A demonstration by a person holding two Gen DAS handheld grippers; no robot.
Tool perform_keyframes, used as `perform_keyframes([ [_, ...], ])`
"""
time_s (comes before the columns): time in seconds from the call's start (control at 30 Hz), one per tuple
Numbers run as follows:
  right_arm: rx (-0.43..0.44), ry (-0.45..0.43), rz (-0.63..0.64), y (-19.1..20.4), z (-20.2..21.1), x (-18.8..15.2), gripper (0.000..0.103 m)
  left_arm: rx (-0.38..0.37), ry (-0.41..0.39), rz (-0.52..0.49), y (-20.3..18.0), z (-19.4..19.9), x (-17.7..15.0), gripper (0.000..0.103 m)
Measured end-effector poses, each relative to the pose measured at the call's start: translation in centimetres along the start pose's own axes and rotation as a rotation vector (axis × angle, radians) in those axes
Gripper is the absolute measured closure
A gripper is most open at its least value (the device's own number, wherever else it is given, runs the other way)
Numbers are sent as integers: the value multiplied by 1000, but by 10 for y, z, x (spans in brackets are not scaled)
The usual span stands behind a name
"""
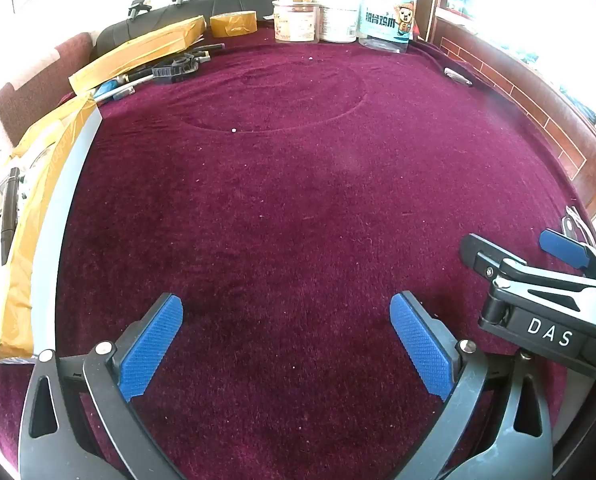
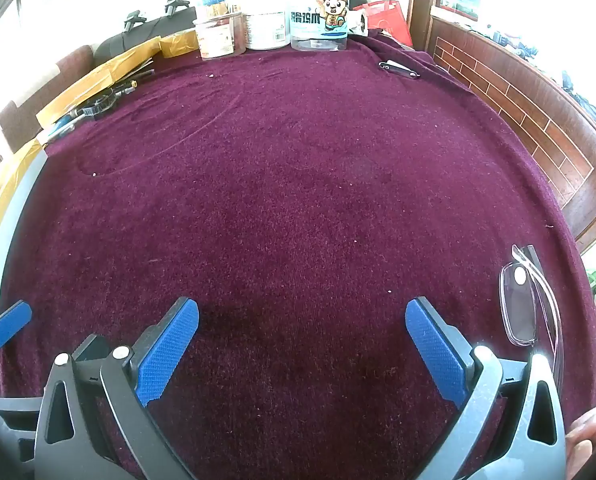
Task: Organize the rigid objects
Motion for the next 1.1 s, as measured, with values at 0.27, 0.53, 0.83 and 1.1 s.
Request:
perform_keyframes([
  [0.27,1,-3,-1,0,1,1,1,-14,6,13,1,-1,0,0],
  [0.53,1,-3,-1,0,0,1,1,-11,5,11,2,-1,1,0],
  [0.83,1,-3,-1,0,1,1,1,-10,4,10,2,-1,1,0],
  [1.1,1,-3,-1,0,1,1,1,-10,4,10,1,-1,0,0],
])
Point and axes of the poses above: each gripper's, at about its wrist camera, not at the fingertips, and z roughly against the way its jaws point, y to its left, x to its top, the point moved 10 cm from there along -z, roughly the way its jaws point, and after that the axes turned 7 degrees about z, right-handed, at the moved point
